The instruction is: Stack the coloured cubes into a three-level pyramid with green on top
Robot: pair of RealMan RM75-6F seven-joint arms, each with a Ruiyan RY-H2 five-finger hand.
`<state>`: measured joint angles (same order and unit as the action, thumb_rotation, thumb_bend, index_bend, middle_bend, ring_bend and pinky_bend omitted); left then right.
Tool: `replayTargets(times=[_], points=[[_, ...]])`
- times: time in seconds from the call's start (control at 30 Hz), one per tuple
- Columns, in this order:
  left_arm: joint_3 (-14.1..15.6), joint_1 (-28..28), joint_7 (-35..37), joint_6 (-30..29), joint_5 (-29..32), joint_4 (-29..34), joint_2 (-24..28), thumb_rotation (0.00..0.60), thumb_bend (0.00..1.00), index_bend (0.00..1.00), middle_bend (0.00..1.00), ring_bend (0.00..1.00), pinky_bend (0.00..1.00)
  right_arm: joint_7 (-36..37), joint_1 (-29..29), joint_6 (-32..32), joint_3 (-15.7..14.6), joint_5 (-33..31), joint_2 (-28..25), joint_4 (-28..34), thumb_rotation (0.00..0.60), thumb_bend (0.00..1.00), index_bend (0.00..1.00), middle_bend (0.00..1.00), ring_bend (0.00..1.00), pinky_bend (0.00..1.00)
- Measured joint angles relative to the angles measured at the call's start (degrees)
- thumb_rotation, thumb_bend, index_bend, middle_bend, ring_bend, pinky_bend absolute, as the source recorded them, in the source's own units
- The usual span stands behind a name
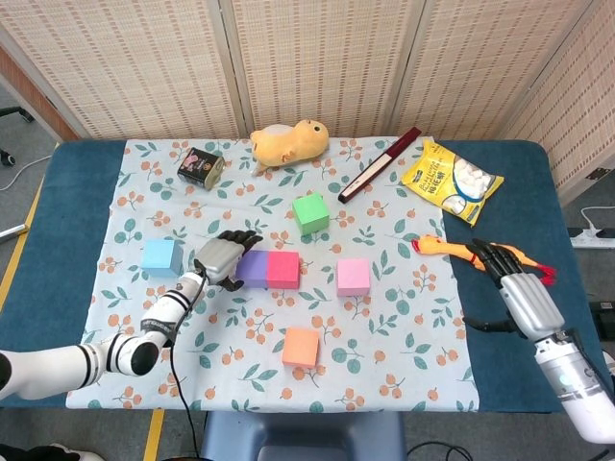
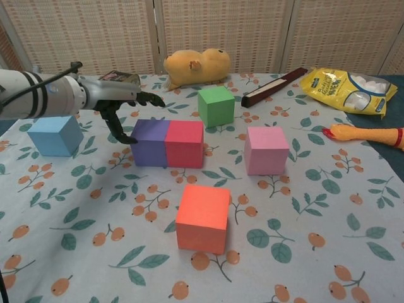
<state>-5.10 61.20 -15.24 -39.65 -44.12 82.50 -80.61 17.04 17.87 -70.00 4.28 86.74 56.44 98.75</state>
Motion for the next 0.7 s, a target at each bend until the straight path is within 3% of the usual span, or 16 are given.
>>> replayTargets(times=[0.27,0.5,0.7], points=[[-1.39,-9.61,9.52,-9.69,-10.14,8.77,10.06,0.600,0.33,0.02,0.00,0.00,0.06,0.23,8.03,11.80,2.03,-2.95,4.03,-3.86,0.600,0.00,0.00,0.11,0.00,0.06],[0.02,-16.22,14.02,-15.28,-20.57,13.71,14.70,0.600,0.33,0.06,0.00,0.00,0.06,-1.30,17.44,23.02,4.93,-7.56,13.76,-12.24,0.600,0.00,0.00,0.13,0.00,0.07],[0.81,-19.68,17.24,-17.89,-25.63,15.57,16.80,0.600,0.33,0.08,0.00,0.00,0.06,-3.50,24.11,29.45,6.42,-11.09,22.21,-20.25,0.600,0.00,0.00,0.14,0.00,0.07]])
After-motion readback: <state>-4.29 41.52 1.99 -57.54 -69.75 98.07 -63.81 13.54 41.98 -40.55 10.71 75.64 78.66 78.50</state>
